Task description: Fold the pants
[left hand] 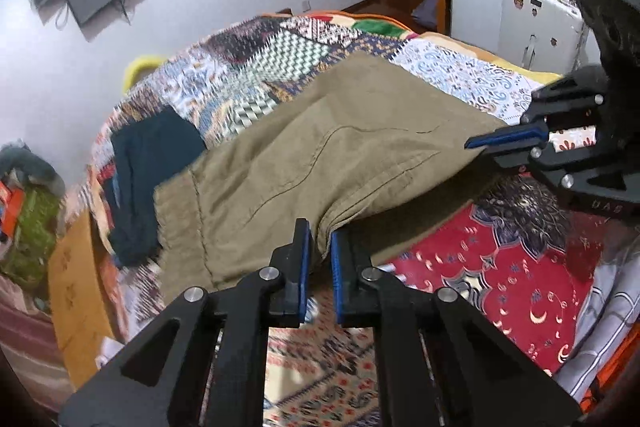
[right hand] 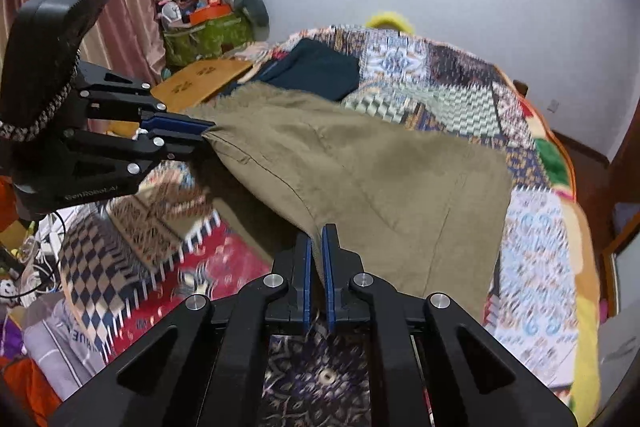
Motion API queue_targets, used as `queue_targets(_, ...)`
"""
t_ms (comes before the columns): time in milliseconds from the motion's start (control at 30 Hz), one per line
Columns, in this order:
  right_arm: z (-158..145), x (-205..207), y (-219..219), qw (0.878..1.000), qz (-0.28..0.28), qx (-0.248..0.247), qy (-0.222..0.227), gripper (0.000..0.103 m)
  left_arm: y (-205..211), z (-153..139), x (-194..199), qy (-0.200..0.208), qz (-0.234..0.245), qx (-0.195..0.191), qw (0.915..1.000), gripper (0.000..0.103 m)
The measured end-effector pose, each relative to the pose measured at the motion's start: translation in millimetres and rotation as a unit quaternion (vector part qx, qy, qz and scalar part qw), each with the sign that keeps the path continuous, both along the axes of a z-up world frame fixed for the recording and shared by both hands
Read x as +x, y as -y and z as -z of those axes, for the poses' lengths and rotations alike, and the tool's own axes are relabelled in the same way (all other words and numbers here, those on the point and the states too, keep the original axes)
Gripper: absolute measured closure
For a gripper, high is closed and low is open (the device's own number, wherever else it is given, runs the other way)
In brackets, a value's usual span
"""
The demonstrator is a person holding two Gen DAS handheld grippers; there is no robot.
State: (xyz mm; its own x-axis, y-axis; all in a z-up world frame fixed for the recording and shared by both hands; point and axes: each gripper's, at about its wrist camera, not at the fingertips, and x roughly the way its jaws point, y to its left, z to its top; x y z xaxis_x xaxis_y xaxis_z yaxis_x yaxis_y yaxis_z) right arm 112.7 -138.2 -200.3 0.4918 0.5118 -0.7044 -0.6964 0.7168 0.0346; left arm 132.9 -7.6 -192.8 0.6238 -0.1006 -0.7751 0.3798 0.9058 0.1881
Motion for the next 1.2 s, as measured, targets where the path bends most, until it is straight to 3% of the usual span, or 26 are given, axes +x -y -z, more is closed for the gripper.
queue_targets(267, 18, -5, 4, 0.999, 0.015, 0.007, -0.037, 0.093, -15, 14, -10, -0.029, -0.033, -0.052, 0.9977, 0.083)
queue_targets(500, 0, -13, 19, 0.997, 0.029, 0.047, -0.049, 0.093, -37, -1, -22, -0.024, -0.066, -0.081, 0.9942, 0.076)
queue_targets(633, -15, -11, 23, 0.996, 0.037, 0.068, -0.039, 0.086, -55, -19, -24, -0.003, -0.089, -0.107, 0.9903, 0.064)
queue_targets(700, -21, -9, 22, 0.995, 0.041, 0.079, -0.035, 0.083, -63, -27, -20, 0.007, -0.101, -0.112, 0.9886, 0.061)
queue_targets(900, -31, 6, 13, 0.992, 0.054, 0.109, -0.027, 0.06, -82, -40, 4, 0.022, -0.132, -0.124, 0.9832, 0.051)
queue_targets(1067, -19, 26, -8, 0.989, 0.053, 0.121, -0.06, 0.059, -84, -32, 27, 0.011, -0.141, -0.128, 0.9816, 0.039)
queue_targets(1200, 1, 39, -25, 0.988, 0.049, 0.113, -0.097, 0.059, -84, -12, 40, -0.014, -0.149, -0.127, 0.9806, 0.036)
